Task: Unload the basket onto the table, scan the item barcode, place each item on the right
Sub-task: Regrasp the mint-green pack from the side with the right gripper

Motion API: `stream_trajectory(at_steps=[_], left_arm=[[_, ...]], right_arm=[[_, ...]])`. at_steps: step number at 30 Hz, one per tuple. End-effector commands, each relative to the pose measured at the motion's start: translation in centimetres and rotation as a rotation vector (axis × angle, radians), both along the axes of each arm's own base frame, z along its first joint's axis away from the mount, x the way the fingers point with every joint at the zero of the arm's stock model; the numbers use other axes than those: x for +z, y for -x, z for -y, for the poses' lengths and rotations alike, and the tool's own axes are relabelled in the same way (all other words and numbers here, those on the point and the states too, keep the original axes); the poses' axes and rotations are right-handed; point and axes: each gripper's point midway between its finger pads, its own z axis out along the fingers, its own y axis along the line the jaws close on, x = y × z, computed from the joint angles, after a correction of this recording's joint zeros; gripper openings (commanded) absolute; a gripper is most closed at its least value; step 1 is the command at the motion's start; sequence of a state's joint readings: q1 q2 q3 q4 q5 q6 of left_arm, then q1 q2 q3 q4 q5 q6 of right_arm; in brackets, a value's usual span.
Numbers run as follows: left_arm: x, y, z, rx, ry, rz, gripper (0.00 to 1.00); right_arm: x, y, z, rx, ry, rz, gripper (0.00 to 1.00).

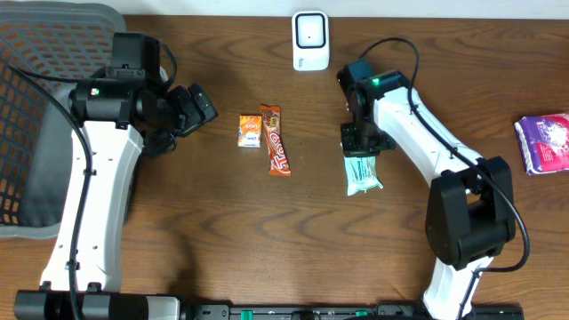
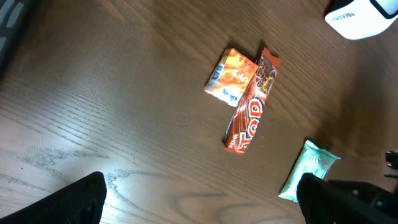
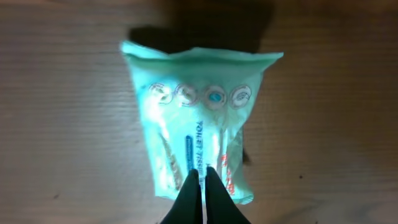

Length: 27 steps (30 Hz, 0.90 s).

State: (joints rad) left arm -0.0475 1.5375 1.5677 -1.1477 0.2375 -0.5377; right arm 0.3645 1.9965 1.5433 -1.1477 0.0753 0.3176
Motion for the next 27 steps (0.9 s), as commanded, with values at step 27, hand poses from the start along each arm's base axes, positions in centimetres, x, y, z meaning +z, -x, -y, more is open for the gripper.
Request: stream_trajectory(at_steps=[27], left_arm=[[0.0,-0.1,-0.2,-0.008,-0.007,0.002,0.98]], right_arm=[[0.5,-0.5,4.0,-0.033,-0.029,-0.041,0.22]])
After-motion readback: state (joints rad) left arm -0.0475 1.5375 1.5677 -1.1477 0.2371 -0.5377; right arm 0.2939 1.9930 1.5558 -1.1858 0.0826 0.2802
